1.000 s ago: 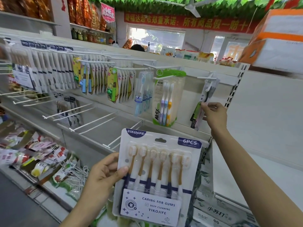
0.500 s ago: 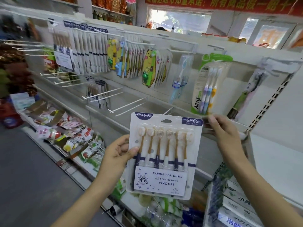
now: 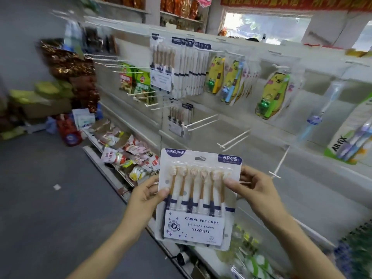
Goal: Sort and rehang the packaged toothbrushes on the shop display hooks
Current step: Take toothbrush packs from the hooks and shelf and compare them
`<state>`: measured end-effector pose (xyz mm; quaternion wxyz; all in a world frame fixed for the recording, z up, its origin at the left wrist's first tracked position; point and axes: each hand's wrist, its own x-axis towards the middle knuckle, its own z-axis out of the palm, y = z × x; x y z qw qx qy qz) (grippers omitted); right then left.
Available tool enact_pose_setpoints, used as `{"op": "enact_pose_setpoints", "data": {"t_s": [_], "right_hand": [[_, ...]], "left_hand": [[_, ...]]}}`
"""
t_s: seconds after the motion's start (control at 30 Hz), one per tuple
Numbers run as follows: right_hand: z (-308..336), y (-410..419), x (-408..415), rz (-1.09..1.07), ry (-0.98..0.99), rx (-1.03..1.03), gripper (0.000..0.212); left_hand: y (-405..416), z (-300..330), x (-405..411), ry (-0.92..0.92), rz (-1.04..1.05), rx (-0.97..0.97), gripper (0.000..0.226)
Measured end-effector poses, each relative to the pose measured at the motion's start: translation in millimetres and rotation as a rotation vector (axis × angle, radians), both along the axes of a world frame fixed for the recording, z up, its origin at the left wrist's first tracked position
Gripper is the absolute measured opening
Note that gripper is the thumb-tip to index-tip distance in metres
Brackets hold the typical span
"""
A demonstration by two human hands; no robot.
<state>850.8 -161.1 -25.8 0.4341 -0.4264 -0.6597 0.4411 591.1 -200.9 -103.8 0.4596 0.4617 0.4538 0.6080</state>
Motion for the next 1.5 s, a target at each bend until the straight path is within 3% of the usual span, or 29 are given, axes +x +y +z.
{"op": "enact_pose_setpoints", "data": {"t_s": [0.17,0.33,0.53,0.93,1.3,1.5], "right_hand": [[-21,14,-86,0.039,0.054,-0.036,0.026],[-40,42,-156,0.082,0.073,-0.06,0.023],[-61,88,-209,0.085,0.066,-0.064,0.019],[-98,218,-252,0.074,0.075,-0.036,0.022],[-113,296,-261,-0.01,-0.05,0.048,0.028],[-113,321,-267,-0.176,-0.158,0.109,0.055]], "left_hand": [[-14,-26,-84,0.067,-0.016,-0.063,0.034],[-21,-60,-152,0.126,-0.029,-0.184,0.072],[4,-84,-196,0.266,0.036,-0.287,0.052],[145,-110,-239,0.421,0.1,-0.311,0.047],[252,-110,-256,0.717,0.125,-0.293,0.059],[303,-110,-257,0.793,0.059,-0.228,0.072]]}}
